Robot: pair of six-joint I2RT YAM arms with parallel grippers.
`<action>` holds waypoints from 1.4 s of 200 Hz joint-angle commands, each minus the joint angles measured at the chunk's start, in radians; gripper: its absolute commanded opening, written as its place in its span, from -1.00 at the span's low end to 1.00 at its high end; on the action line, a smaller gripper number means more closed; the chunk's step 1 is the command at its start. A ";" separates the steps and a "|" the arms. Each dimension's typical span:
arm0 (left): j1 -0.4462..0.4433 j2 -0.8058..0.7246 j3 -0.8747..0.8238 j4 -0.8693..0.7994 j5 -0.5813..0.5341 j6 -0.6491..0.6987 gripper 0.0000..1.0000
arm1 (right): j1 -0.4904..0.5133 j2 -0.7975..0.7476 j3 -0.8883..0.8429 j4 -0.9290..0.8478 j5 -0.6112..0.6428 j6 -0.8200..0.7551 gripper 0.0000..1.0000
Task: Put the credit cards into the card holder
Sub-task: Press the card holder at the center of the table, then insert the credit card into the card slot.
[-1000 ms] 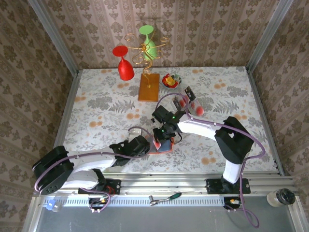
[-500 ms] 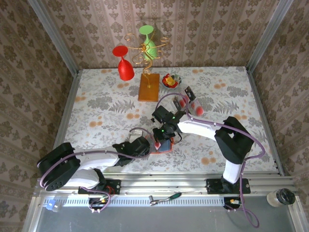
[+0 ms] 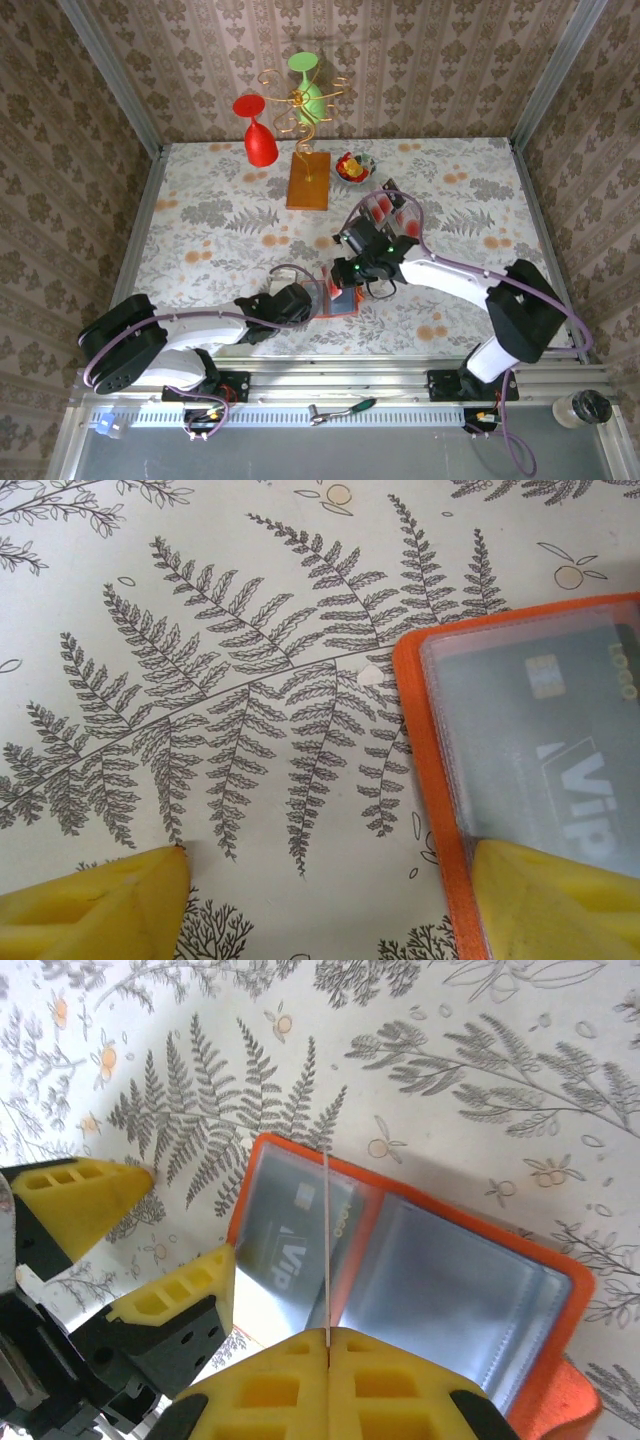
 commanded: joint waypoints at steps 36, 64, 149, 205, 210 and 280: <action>-0.017 0.012 0.030 -0.072 -0.030 -0.017 0.52 | -0.003 -0.090 -0.293 0.508 -0.002 0.233 -1.00; -0.018 0.014 0.030 -0.083 -0.038 -0.022 0.51 | -0.004 -0.080 -0.370 0.663 -0.002 0.290 -1.00; -0.020 0.014 0.030 -0.099 -0.052 -0.040 0.51 | -0.003 -0.017 -0.411 0.772 0.005 0.315 -1.00; -0.020 0.010 0.032 -0.098 -0.051 -0.038 0.51 | -0.004 0.006 -0.440 0.803 0.016 0.322 -1.00; -0.021 0.011 0.033 -0.097 -0.051 -0.039 0.51 | -0.003 0.008 -0.443 0.808 0.017 0.325 -1.00; -0.023 0.011 0.032 -0.096 -0.051 -0.040 0.51 | -0.003 0.031 -0.458 0.822 0.004 0.318 -1.00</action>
